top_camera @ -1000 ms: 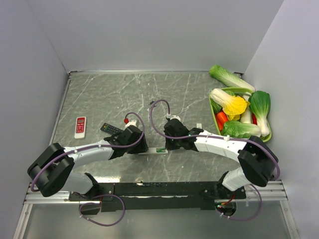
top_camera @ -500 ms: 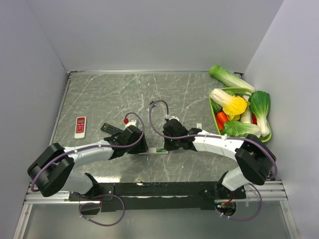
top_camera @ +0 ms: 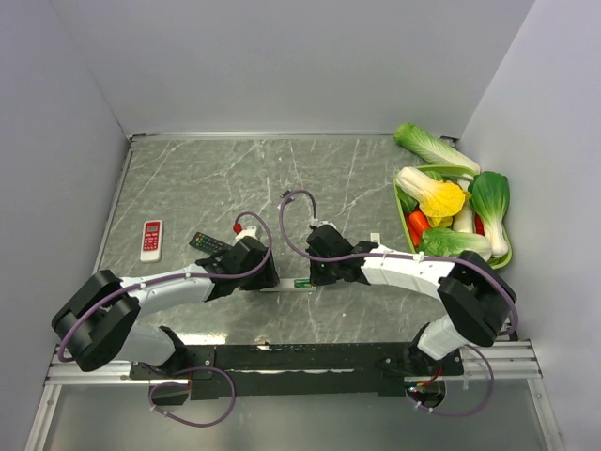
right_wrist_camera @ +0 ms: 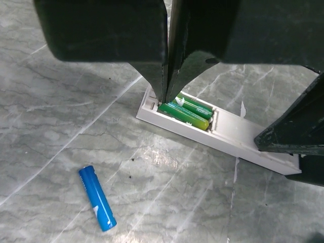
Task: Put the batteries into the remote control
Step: Load the battery into the remote control.
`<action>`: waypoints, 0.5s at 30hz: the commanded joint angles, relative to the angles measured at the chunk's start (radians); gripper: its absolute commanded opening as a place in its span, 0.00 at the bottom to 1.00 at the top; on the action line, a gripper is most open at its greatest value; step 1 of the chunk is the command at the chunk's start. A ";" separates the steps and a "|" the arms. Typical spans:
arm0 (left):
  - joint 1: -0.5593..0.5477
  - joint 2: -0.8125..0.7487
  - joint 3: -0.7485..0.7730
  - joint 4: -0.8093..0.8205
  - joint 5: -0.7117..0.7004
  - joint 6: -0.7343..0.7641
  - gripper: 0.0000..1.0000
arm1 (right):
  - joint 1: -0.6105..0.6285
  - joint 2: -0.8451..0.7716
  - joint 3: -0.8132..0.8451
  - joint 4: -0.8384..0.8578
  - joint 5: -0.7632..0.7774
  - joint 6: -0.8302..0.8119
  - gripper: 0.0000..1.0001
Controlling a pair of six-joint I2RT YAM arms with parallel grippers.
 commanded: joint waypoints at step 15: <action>0.001 -0.020 -0.021 0.020 0.020 -0.018 0.61 | 0.026 0.166 0.134 -0.145 0.103 -0.067 0.00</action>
